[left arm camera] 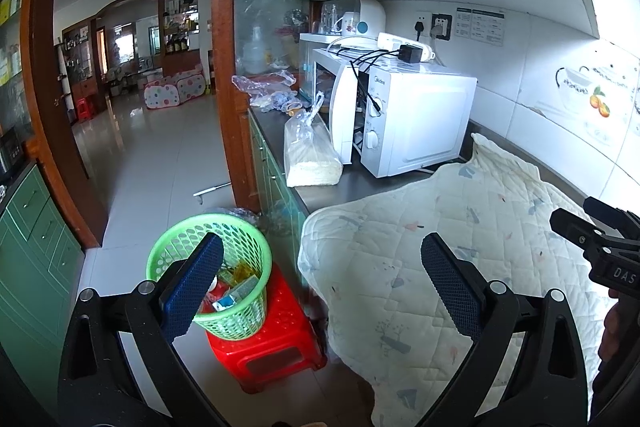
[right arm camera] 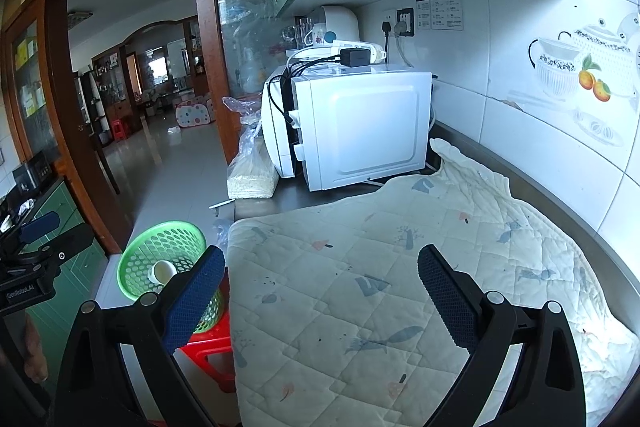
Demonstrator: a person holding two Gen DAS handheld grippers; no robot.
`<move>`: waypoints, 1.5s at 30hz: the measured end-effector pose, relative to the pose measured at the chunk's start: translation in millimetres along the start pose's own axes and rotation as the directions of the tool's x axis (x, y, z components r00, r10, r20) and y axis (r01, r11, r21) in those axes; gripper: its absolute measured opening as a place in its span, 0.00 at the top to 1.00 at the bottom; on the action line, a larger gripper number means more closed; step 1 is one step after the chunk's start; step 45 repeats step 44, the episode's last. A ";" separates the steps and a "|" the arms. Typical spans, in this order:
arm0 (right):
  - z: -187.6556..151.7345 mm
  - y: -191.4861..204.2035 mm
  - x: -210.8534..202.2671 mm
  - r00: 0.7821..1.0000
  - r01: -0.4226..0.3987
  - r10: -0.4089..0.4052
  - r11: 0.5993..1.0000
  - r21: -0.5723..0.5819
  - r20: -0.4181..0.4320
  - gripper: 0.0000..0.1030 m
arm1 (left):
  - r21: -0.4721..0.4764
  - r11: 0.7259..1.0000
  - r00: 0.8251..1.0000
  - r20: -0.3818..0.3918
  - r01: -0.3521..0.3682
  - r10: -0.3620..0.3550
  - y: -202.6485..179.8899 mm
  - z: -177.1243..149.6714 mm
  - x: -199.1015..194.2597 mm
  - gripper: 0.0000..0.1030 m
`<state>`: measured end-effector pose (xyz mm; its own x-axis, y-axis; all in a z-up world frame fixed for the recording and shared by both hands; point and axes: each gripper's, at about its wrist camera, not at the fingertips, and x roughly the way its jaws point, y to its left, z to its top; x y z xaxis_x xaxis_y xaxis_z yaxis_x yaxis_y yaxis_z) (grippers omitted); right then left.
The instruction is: Collect trash
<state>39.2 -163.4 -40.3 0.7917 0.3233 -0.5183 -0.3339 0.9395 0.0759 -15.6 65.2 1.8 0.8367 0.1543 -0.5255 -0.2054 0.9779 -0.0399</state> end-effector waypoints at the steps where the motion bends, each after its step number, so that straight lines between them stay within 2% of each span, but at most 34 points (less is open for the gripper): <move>1: 0.5 0.0 0.6 1.000 0.000 0.000 1.000 0.000 -0.001 0.09 | 0.001 1.000 1.000 0.000 -0.002 0.002 0.0 0.2 0.1 0.05; 33: -1.0 1.6 3.3 1.000 -0.004 0.004 1.000 0.000 0.003 0.09 | 0.030 0.999 0.999 0.036 -0.018 0.017 -6.3 -1.6 -7.4 0.05; 45: -1.7 0.3 2.3 1.000 -0.003 0.003 1.000 0.003 0.005 0.09 | 0.039 0.999 0.999 0.031 0.010 -0.011 -7.0 -0.4 -4.8 0.05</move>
